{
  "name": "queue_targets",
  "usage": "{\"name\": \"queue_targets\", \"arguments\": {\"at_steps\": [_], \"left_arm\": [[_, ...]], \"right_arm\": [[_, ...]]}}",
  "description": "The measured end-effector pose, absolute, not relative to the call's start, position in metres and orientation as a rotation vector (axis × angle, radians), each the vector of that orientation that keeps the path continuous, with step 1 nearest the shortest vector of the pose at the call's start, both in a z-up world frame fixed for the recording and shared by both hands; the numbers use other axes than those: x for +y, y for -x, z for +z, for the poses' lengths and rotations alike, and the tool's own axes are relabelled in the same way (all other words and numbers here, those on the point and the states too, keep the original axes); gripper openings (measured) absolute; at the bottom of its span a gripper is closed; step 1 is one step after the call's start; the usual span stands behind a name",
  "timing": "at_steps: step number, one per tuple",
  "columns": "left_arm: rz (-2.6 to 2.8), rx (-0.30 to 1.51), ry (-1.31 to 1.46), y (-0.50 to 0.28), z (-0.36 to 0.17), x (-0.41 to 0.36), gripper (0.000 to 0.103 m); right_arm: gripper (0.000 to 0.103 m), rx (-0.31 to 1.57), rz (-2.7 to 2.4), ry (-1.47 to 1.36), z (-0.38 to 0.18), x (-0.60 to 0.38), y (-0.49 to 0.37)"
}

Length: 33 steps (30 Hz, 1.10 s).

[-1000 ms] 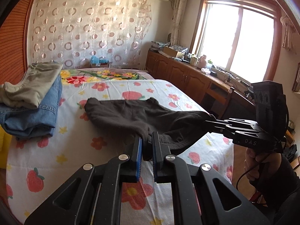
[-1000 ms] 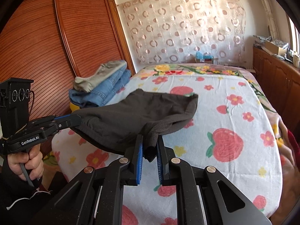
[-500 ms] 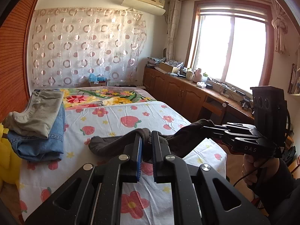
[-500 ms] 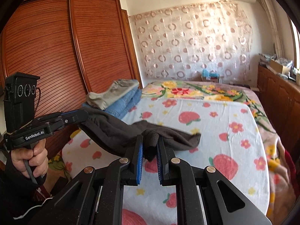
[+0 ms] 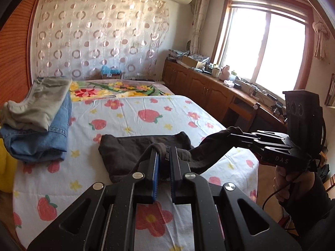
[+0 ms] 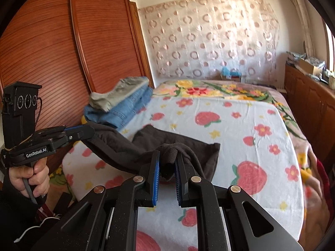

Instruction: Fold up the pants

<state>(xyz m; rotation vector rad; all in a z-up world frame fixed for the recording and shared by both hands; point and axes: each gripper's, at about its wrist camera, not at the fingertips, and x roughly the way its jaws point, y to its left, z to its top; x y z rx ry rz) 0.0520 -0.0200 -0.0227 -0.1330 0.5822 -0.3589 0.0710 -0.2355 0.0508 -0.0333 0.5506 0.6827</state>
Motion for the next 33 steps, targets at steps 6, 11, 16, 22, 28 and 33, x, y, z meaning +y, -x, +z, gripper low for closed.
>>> {"name": "queue_targets", "arguments": {"at_steps": [6, 11, 16, 22, 28, 33], "left_arm": [[-0.341, 0.598, 0.13, -0.076, -0.026, -0.017, 0.01], [-0.319, 0.599, 0.122, -0.096, -0.025, -0.014, 0.01], [-0.308, 0.609, 0.118, -0.107, -0.027, -0.014, 0.01], [-0.279, 0.632, 0.095, -0.114, -0.035, -0.015, 0.014], [-0.293, 0.62, 0.099, -0.111, -0.038, -0.013, 0.048], [-0.313, 0.637, 0.102, -0.11, -0.043, -0.01, 0.081]], "right_arm": [[0.013, 0.565, 0.658, 0.044, 0.049, -0.22, -0.099], [0.013, 0.569, 0.646, 0.053, 0.046, -0.206, -0.117], [0.013, 0.583, 0.628, 0.061, 0.042, -0.194, -0.13], [0.013, 0.596, 0.624, 0.072, 0.037, -0.191, -0.14], [0.013, 0.607, 0.623, 0.086, 0.034, -0.187, -0.148], [0.013, 0.611, 0.622, 0.093, 0.031, -0.186, -0.151]]}}
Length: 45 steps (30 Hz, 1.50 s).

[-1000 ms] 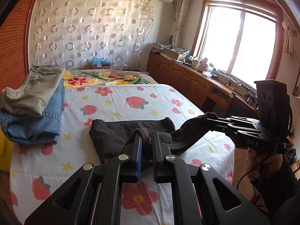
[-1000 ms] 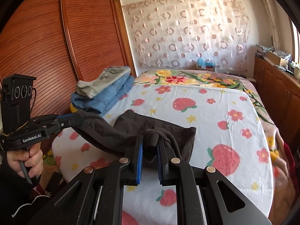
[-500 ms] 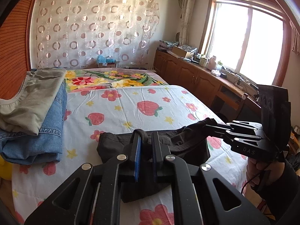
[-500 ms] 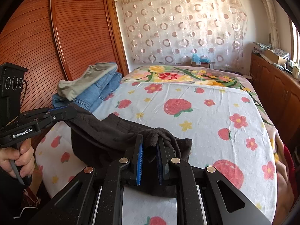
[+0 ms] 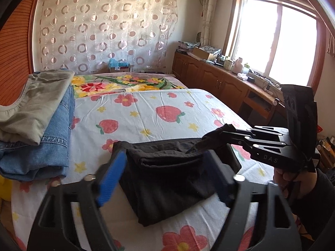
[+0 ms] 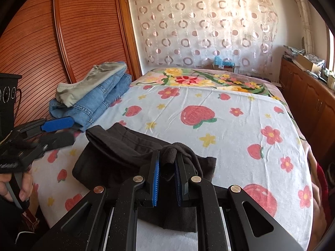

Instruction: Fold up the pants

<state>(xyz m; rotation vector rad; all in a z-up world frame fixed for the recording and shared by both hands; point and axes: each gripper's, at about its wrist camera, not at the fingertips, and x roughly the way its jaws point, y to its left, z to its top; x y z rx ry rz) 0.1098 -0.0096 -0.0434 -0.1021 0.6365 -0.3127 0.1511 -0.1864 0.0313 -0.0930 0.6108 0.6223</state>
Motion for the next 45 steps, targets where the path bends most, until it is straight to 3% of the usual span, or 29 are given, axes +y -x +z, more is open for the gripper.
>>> {"name": "queue_targets", "arguments": {"at_steps": [20, 26, 45], "left_arm": [[-0.255, 0.716, 0.118, -0.111, -0.071, -0.001, 0.081], [-0.24, 0.729, 0.124, -0.116, -0.078, 0.003, 0.081], [-0.138, 0.814, 0.022, -0.197, -0.095, 0.009, 0.074]], "right_arm": [[0.013, 0.599, 0.612, 0.104, 0.033, -0.188, -0.159], [0.03, 0.602, 0.583, 0.087, 0.036, -0.192, -0.163], [0.03, 0.667, 0.59, 0.12, 0.024, -0.215, -0.153]]}}
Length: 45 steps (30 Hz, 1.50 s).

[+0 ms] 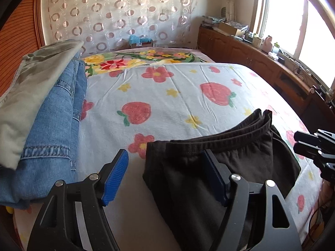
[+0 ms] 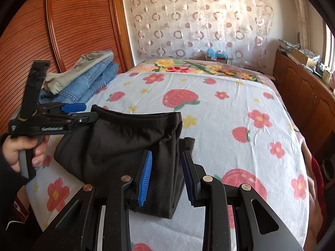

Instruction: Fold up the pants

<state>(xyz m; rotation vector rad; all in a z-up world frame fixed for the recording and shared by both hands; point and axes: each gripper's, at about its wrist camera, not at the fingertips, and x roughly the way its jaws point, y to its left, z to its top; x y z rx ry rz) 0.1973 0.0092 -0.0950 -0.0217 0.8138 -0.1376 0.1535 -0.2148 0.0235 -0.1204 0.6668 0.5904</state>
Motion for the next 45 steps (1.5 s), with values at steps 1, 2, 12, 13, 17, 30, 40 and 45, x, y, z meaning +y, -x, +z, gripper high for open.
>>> {"name": "queue_targets", "arguments": {"at_steps": [1, 2, 12, 13, 17, 30, 40, 45], "left_arm": [[-0.137, 0.812, 0.021, -0.197, -0.095, 0.009, 0.074], [-0.137, 0.811, 0.02, -0.197, -0.094, 0.01, 0.074], [-0.223, 0.758, 0.067, -0.139, -0.075, 0.007, 0.073], [-0.236, 0.757, 0.076, -0.132, -0.075, 0.007, 0.07], [-0.265, 0.772, 0.087, -0.112, -0.079, 0.002, 0.058], [-0.285, 0.826, 0.068, -0.095, -0.103, -0.008, 0.036], [-0.254, 0.751, 0.059, -0.087, -0.095, -0.003, 0.007], [-0.27, 0.743, 0.065, -0.079, -0.087, 0.002, 0.007]], "right_arm": [[0.03, 0.668, 0.589, 0.119, 0.025, -0.216, -0.154], [0.03, 0.67, 0.587, 0.119, 0.025, -0.216, -0.154], [0.03, 0.71, 0.593, 0.081, 0.017, -0.236, -0.135], [0.03, 0.714, 0.595, 0.077, 0.016, -0.238, -0.132], [0.03, 0.734, 0.604, 0.07, 0.012, -0.245, -0.12], [0.03, 0.777, 0.643, 0.055, 0.002, -0.243, -0.126], [0.005, 0.733, 0.647, 0.048, 0.007, -0.246, -0.119], [0.005, 0.72, 0.663, 0.034, 0.013, -0.252, -0.102]]}}
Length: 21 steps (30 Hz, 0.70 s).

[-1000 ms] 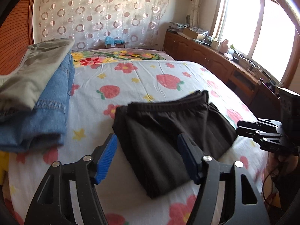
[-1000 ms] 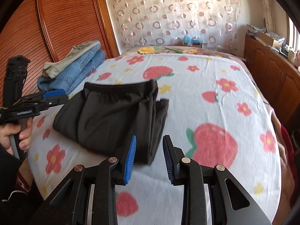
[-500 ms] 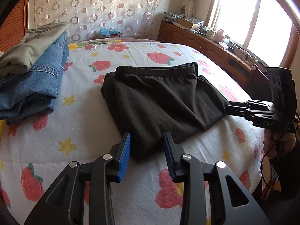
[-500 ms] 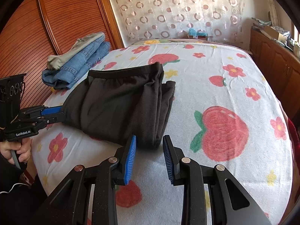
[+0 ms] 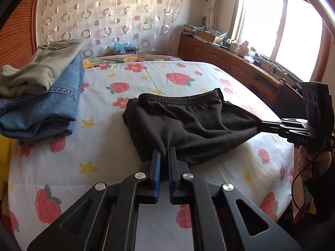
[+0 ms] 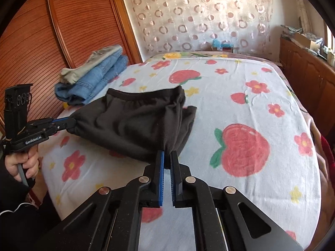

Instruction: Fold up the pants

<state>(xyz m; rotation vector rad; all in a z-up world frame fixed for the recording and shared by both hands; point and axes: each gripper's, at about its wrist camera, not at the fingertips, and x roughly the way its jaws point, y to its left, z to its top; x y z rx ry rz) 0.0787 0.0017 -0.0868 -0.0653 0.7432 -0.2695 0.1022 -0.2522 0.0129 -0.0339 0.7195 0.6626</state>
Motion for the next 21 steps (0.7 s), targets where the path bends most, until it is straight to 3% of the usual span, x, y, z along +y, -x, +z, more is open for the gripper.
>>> {"name": "queue_targets", "arguments": {"at_steps": [12, 14, 15, 17, 21], "left_arm": [[-0.299, 0.797, 0.048, -0.047, -0.09, -0.002, 0.008], [-0.296, 0.803, 0.05, -0.049, -0.092, -0.002, 0.016], [-0.293, 0.799, 0.05, -0.048, -0.091, -0.002, 0.024], [-0.278, 0.782, 0.054, -0.05, -0.089, -0.001, 0.058], [-0.257, 0.752, 0.071, -0.06, -0.082, 0.005, 0.081]], "right_arm": [[0.005, 0.754, 0.67, 0.053, 0.023, -0.263, -0.062], [0.009, 0.748, 0.662, 0.058, 0.026, -0.264, -0.059], [0.009, 0.743, 0.655, 0.061, 0.028, -0.265, -0.058], [0.01, 0.736, 0.636, 0.066, 0.032, -0.267, -0.058], [0.027, 0.716, 0.619, 0.075, 0.038, -0.265, -0.06]]}}
